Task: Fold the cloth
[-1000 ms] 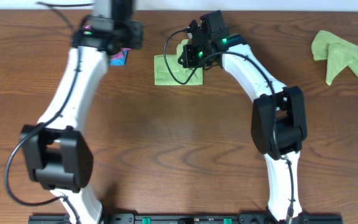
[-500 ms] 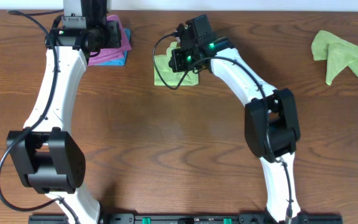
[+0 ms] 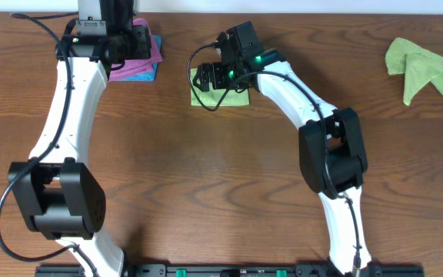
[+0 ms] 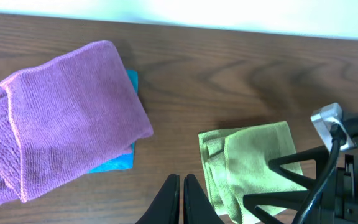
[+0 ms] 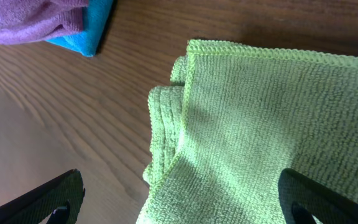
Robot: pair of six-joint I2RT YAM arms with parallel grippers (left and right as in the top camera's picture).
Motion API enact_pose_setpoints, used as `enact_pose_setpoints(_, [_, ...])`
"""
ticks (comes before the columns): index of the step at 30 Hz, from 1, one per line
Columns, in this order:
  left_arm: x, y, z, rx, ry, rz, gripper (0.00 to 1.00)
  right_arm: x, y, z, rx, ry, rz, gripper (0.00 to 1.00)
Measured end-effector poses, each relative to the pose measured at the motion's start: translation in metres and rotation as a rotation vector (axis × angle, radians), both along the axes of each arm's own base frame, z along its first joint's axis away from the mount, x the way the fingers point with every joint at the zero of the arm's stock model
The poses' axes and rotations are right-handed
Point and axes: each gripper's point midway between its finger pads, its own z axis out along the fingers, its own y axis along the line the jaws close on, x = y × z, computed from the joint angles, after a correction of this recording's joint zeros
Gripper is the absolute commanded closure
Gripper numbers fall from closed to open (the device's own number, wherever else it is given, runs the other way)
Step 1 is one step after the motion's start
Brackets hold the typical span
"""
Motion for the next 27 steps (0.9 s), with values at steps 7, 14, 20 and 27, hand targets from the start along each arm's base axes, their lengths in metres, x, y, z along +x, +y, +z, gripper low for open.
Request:
enact_pose_setpoints(7, [-0.019,-0.008,-0.019,-0.019,0.088,-0.055,0.62,0.009,-0.041,0.015,-0.046,0.058,-0.062,0.01])
enact_pose_setpoints(14, [-0.053,-0.031,-0.065,-0.129,0.225,-0.143,0.14,0.002,-0.152,0.090,-0.268,0.007,-0.161,0.01])
enact_pose_setpoints(20, [-0.069,-0.063,-0.075,-0.157,0.257,-0.235,0.02,-0.032,-0.208,0.164,-0.409,-0.092,-0.193,0.01])
enact_pose_setpoints(27, [-0.070,-0.103,-0.093,-0.204,0.189,-0.299,0.05,-0.062,-0.272,0.210,-0.486,-0.134,-0.282,0.01])
